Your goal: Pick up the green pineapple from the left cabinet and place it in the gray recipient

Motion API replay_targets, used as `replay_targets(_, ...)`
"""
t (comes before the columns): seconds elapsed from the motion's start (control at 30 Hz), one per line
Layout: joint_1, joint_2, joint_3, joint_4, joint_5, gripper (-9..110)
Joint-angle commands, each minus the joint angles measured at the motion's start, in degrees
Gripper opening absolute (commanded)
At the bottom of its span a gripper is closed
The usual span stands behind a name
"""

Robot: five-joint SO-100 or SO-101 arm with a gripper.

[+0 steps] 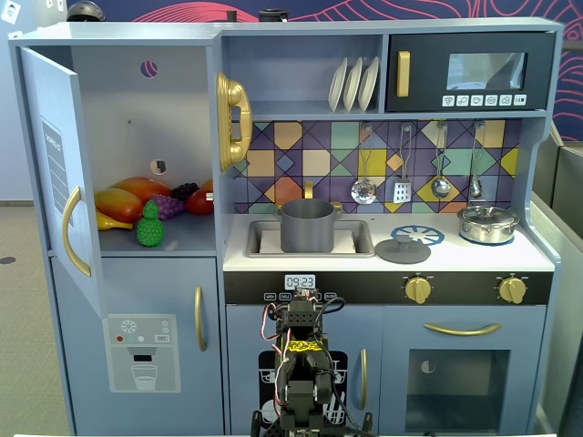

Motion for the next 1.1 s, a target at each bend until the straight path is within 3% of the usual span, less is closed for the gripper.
replay_targets(0.0,-0.4,-0.4,-0.2,10.0,1.3,2)
replay_targets(0.4,-3.4,-0.4,-0.3,8.6,-0.3,0)
replay_targets(0.6,-26.2,-0.5,-2.8,-20.0,-6.6,0)
replay_targets(0.77,-43.3,-6.2,-9.1,-53.7,-2.0,0)
replay_targets(1.0,-49.7,-15.7,-20.4,-64.6,-13.5,0)
replay_targets(1.07,-49.5,-18.7,-22.6,-68.6,-8.2,2)
